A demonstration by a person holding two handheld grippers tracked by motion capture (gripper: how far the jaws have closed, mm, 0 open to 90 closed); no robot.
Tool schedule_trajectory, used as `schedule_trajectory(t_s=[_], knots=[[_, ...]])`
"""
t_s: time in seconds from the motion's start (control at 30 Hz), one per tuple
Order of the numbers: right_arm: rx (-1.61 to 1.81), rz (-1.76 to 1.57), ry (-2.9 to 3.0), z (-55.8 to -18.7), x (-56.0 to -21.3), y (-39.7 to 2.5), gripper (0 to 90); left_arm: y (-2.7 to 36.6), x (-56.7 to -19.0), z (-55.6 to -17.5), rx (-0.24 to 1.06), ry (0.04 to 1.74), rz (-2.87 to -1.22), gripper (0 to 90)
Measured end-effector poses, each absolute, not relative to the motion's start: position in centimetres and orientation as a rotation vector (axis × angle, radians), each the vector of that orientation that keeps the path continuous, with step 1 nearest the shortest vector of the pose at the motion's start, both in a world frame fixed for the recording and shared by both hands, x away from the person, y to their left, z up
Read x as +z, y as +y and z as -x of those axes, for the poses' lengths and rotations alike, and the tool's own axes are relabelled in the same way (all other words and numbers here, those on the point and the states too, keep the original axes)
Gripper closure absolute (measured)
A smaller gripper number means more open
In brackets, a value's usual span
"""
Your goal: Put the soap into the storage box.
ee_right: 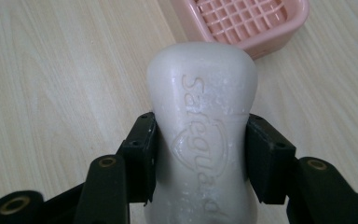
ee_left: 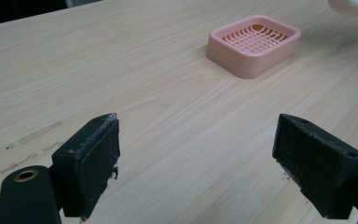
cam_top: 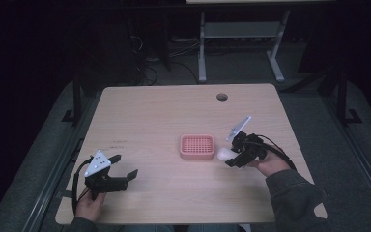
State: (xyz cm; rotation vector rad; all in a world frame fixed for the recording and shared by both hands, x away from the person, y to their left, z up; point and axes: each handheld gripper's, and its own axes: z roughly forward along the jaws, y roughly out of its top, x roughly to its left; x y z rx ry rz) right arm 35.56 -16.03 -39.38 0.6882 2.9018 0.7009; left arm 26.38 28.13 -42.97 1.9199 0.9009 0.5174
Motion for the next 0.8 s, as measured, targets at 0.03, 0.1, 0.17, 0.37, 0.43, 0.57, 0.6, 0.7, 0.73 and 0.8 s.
schedule_trajectory(t_s=[0.03,0.1,0.17,0.37,0.43,0.57,0.6,0.7,0.73,0.8], knots=[[0.701,-0.688,2.902,-35.6,-39.4,-16.0,48.9,28.1,-43.0,-26.4,0.517,0.901,-1.92,14.4],[0.709,-0.678,2.902,-35.8,-39.1,-15.9,48.9,28.1,-43.0,-26.4,0.516,0.898,-1.928,14.4],[0.712,-0.67,2.902,-35.9,-39.0,-15.8,48.9,28.1,-43.0,-26.4,0.516,0.897,-1.926,14.4],[0.71,-0.66,2.909,-36.6,-38.4,-15.2,48.9,28.0,-43.0,-26.5,0.523,0.889,-1.937,14.4],[0.72,-0.652,2.906,-36.9,-38.2,-14.9,48.9,28.0,-43.0,-26.6,0.519,0.896,-1.933,14.4],[0.709,-0.63,2.914,-37.4,-37.9,-14.3,48.9,28.1,-43.1,-26.6,0.522,0.897,-1.935,14.4],[0.706,-0.618,2.92,-37.7,-37.8,-14.0,48.9,28.1,-43.1,-26.6,0.522,0.896,-1.935,14.4],[0.711,-0.618,2.925,-38.0,-37.7,-13.8,48.9,28.1,-43.0,-26.6,0.526,0.899,-1.933,14.4],[0.705,-0.61,2.929,-38.2,-37.6,-13.6,48.9,28.2,-43.0,-26.7,0.529,0.896,-1.932,14.4],[0.705,-0.604,2.931,-38.5,-37.4,-13.4,48.9,28.2,-43.0,-26.7,0.53,0.9,-1.929,14.4]])
